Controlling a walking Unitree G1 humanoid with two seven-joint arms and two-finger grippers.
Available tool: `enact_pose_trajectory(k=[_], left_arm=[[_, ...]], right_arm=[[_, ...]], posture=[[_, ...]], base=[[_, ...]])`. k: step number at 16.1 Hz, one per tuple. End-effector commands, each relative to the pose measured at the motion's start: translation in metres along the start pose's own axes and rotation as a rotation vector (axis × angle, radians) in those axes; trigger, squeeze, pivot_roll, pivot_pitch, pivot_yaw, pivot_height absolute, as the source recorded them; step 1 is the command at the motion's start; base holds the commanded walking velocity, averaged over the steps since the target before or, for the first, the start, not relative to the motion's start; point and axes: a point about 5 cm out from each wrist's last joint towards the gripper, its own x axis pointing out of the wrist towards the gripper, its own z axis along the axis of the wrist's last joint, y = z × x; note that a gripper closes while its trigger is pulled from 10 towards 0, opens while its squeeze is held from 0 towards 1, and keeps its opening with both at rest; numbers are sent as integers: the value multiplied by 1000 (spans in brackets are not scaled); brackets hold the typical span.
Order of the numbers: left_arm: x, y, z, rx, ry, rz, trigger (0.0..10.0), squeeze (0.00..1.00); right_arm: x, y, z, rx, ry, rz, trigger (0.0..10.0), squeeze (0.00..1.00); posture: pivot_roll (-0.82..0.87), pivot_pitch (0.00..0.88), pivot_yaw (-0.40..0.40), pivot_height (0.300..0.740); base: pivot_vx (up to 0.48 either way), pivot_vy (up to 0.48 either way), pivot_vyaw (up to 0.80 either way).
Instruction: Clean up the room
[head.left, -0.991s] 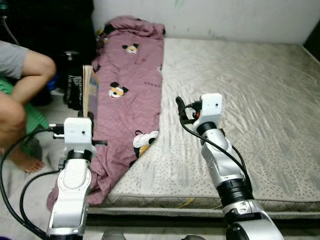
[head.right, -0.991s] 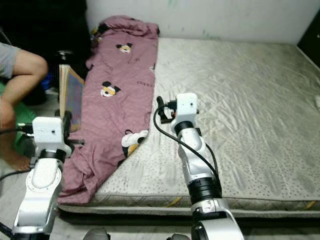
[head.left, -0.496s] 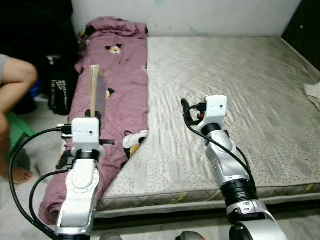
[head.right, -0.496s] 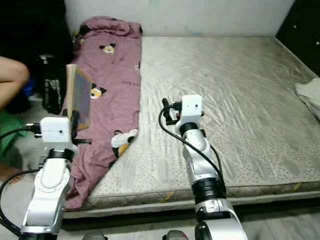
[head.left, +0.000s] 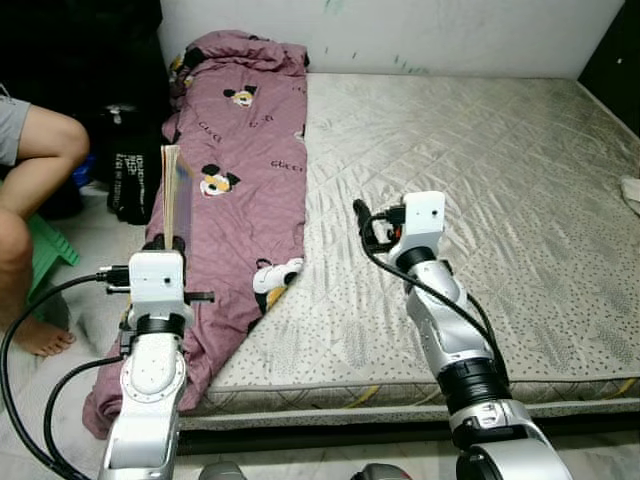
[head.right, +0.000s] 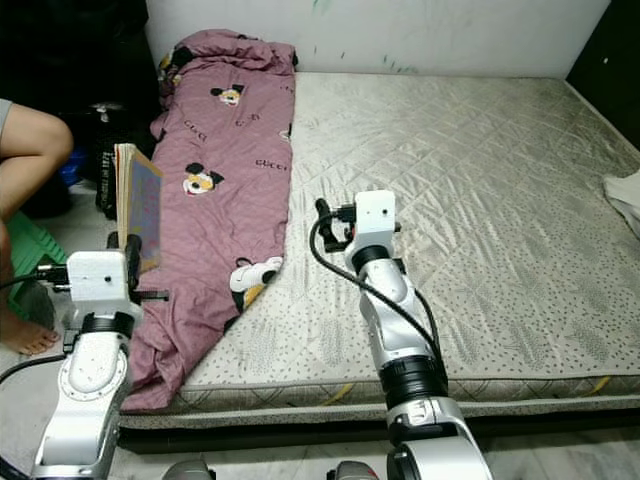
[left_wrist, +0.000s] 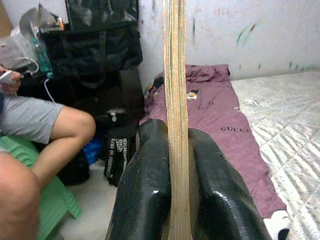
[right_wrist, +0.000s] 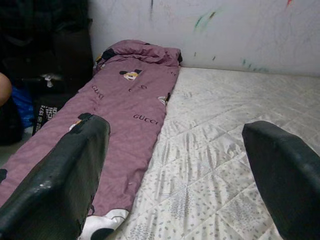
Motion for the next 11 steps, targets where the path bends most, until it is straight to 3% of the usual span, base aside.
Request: enact_pose_trajectory(k=[1,4,8,10,11], left_arm=[[1,3,8,11,-60,30,10000,0],[3,1,10,-30,-47,22,10000,0],[18,-13,17,-89,-56,-27,10000,0],[24,-16,21,-63,-53,-30,10000,0],[23,-15,23,-114,-68,-60,10000,0]], right_arm=[[-1,-5,6,11,-22,-8,10000,0],[-4,-9,8,25,-33,-9,10000,0],[-11,-16,10,39,-64,-76,10000,0],[-12,-18,8,1,-66,-66,10000,0],[-12,-18,6,-3,-54,-50,10000,0]], posture=[[-7,12,-21,740],[-9,4,0,740],[-65,2,83,740],[-64,0,70,740],[-64,0,66,740]], base=[[0,0,0],[0,0,0],[0,0,0],[0,0,0],[0,0,0]])
